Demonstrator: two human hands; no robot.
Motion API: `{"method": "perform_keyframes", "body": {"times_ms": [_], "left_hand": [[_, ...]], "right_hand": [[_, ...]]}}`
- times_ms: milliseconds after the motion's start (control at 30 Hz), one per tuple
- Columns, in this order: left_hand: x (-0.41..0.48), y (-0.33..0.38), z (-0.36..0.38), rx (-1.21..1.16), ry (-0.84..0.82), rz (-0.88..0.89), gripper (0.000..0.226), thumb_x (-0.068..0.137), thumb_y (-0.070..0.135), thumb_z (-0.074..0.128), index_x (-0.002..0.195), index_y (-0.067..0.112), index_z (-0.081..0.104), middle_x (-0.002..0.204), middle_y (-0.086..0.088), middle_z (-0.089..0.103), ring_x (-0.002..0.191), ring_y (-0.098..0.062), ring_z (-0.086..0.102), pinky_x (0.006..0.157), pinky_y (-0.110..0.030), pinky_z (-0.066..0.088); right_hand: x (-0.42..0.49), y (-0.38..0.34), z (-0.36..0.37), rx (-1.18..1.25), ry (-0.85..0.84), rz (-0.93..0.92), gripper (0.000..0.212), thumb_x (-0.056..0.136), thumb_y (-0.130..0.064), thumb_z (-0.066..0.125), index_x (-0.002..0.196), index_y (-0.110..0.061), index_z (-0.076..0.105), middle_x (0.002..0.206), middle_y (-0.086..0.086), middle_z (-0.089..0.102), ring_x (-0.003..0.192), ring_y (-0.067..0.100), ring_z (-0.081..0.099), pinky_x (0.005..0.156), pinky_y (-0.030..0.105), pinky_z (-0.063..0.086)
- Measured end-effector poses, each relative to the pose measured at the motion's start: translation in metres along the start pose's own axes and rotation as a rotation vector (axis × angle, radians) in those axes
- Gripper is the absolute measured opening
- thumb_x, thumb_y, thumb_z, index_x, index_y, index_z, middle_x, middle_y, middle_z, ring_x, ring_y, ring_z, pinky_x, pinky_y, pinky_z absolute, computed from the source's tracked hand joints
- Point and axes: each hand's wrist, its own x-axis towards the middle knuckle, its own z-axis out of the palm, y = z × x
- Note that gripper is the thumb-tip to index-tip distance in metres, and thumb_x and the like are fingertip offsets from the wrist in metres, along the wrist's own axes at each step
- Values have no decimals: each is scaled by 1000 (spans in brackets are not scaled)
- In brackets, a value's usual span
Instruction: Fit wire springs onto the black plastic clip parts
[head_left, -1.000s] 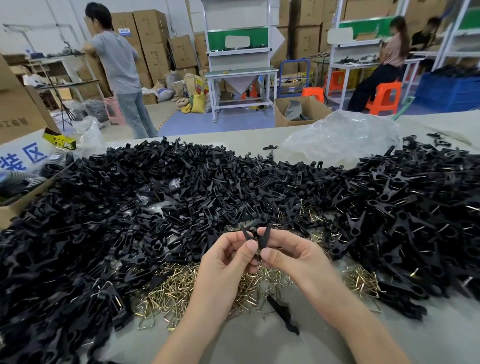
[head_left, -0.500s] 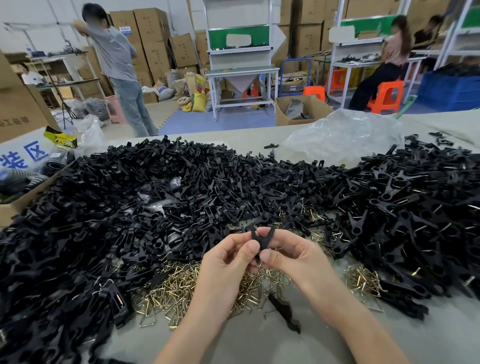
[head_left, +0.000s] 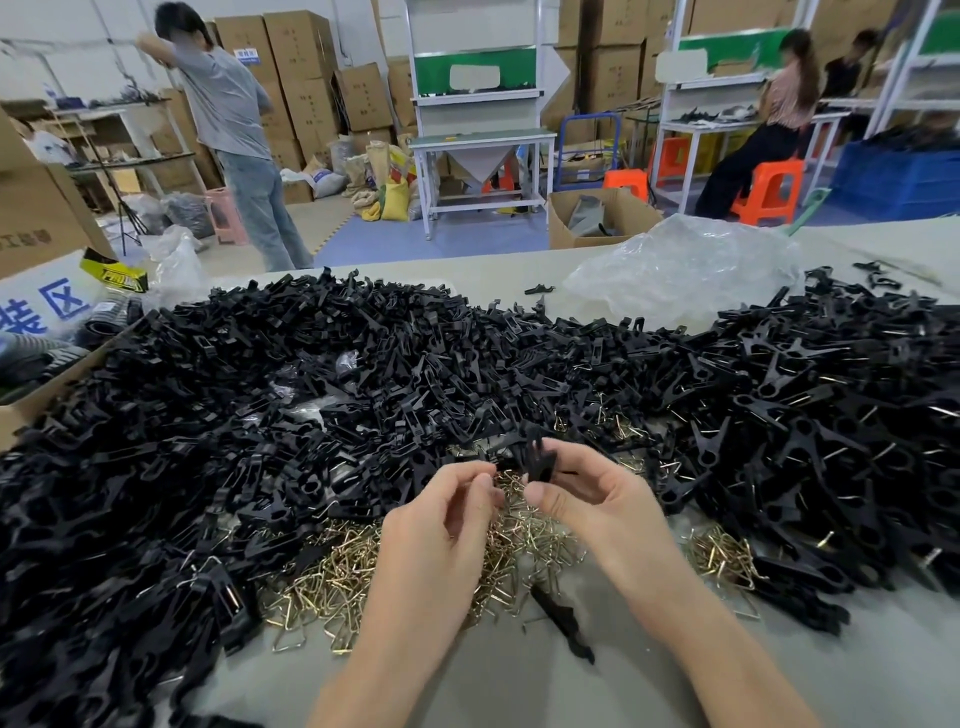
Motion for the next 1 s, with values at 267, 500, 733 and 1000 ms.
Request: {"method": "perform_keyframes", "body": {"times_ms": [267, 500, 733, 1000], "left_hand": [[0, -17, -6, 726, -243, 269, 40, 91, 60, 47, 116, 36, 67, 119, 14, 54, 114, -14, 52, 98, -35, 38], [-1, -14, 1, 665, -146, 337, 16, 94, 41, 52, 96, 32, 64, 104, 16, 58, 95, -9, 59, 90, -32, 45], [-2, -4, -4, 338, -45, 181, 9, 96, 38, 50, 89, 37, 55, 90, 22, 61, 87, 2, 57, 78, -30, 47], [2, -1, -4, -67, 80, -57, 9, 89, 36, 58, 82, 32, 59, 80, 8, 71, 69, -15, 64, 63, -30, 51]], "right_hand": [[4, 1, -8, 58, 204, 25, 34, 84, -9, 78, 115, -21, 72, 99, -12, 77, 95, 15, 74, 78, 13, 54], [5, 6, -6, -16, 207, 42, 35, 83, -14, 79, 110, -34, 72, 100, -13, 75, 98, 17, 73, 92, 27, 56], [7, 11, -8, -38, 193, 34, 37, 80, -22, 80, 115, -32, 72, 103, -11, 75, 97, 15, 73, 84, 20, 56], [7, 12, -7, -56, 157, 25, 37, 82, -20, 81, 116, -30, 73, 106, -2, 75, 97, 17, 72, 87, 25, 57]]}}
